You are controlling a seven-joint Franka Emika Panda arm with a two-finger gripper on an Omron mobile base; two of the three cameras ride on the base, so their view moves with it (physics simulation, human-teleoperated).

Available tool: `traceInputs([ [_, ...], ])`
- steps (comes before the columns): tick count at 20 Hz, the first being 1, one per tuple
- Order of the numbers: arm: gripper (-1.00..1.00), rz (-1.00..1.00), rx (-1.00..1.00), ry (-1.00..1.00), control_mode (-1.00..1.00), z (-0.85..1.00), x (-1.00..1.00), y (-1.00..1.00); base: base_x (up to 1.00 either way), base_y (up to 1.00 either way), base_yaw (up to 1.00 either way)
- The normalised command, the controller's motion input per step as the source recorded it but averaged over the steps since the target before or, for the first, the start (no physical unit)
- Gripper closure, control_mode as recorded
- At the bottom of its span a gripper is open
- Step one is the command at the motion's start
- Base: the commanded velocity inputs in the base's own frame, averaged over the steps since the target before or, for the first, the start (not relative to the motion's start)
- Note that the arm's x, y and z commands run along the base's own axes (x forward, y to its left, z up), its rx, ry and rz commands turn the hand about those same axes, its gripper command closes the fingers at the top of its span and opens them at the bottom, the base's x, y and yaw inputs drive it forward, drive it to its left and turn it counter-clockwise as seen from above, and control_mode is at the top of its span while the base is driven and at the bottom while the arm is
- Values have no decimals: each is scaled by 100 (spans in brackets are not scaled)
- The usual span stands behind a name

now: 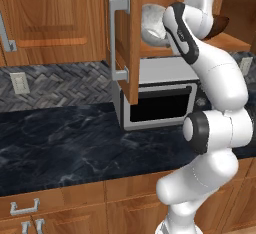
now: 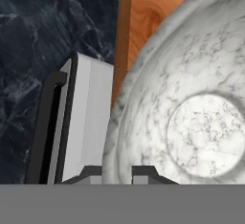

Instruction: Open the cabinet. Pick the bowls from the counter and place them in the cabinet. Then close the cabinet.

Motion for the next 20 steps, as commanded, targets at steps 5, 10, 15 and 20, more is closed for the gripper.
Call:
traceInputs([
  [5, 100, -3, 0, 0, -100, 18, 37, 0, 0, 0, 0],
  [10, 100, -2, 0, 0, -100, 18, 35, 0, 0, 0, 0],
  [15, 100, 0, 0, 0, -100, 14, 47, 0, 0, 0, 0],
  [20, 100, 0, 0, 0, -100, 15, 37, 0, 0, 0, 0],
])
